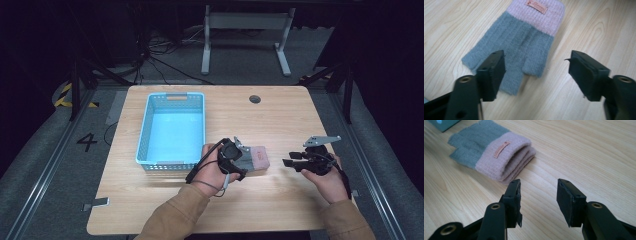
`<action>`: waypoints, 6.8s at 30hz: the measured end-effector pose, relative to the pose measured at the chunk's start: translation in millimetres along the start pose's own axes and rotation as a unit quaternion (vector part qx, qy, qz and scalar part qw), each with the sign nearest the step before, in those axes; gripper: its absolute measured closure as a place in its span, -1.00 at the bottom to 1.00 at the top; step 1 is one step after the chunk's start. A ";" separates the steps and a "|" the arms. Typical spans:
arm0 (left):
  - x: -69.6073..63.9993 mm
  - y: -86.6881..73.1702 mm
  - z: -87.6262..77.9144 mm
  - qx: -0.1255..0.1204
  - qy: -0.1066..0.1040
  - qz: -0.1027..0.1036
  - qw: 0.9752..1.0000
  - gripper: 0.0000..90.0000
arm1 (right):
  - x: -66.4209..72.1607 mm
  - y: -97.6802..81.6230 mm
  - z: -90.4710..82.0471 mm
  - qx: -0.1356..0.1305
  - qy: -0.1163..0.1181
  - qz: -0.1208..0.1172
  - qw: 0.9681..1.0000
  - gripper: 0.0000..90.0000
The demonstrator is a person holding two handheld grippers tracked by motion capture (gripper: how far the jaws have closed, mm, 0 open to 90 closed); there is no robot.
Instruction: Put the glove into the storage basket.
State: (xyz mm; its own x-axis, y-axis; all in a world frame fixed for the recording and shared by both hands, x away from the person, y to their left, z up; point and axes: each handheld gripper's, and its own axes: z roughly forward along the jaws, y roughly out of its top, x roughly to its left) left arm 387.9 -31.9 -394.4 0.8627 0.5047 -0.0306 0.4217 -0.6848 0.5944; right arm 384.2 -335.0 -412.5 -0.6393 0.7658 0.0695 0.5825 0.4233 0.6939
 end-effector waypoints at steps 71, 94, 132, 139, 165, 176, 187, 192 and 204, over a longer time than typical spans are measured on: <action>19.7 14.1 72.4 0.026 0.005 0.006 1.000 -0.47 | -2.5 0.6 -4.6 -0.019 0.036 0.017 0.999 0.08; 2.4 21.4 62.8 0.030 0.020 0.026 0.999 0.50 | -7.1 -0.6 -8.7 -0.023 0.027 0.012 0.999 0.15; 30.3 26.7 -45.0 -0.043 0.003 -0.004 0.999 0.49 | -11.8 6.7 11.0 -0.001 0.025 0.010 1.000 0.15; 44.2 17.1 -63.8 -0.053 0.022 -0.016 0.998 0.49 | -10.9 12.9 17.4 0.000 0.030 0.004 1.000 0.15; 103.3 -36.5 -127.3 -0.070 0.069 -0.046 0.994 0.48 | -8.3 13.2 22.5 0.007 0.035 0.004 0.999 0.13; 138.7 -58.3 -123.6 -0.057 0.090 -0.068 0.992 0.48 | -8.1 8.6 18.6 0.005 0.030 0.008 1.000 0.12; 162.9 -71.0 -104.0 -0.045 0.090 -0.069 0.993 0.48 | -9.0 -0.2 12.3 0.002 0.031 0.014 0.999 0.10; 168.5 -75.5 -91.7 -0.033 0.088 -0.069 0.993 0.47 | -8.5 -3.6 9.3 0.003 0.027 0.014 1.000 0.09; 175.0 -80.7 -67.5 0.000 0.072 -0.056 0.996 0.47 | -5.1 -3.8 11.9 0.008 0.029 0.010 0.999 0.08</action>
State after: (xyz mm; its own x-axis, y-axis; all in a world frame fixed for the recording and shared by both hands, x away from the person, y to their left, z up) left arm 486.0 147.1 -393.5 0.7612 0.6482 0.0182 0.5134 -0.6196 0.5937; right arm 391.3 -334.8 -424.1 -0.6555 0.7448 0.1247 0.6026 0.4164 0.6808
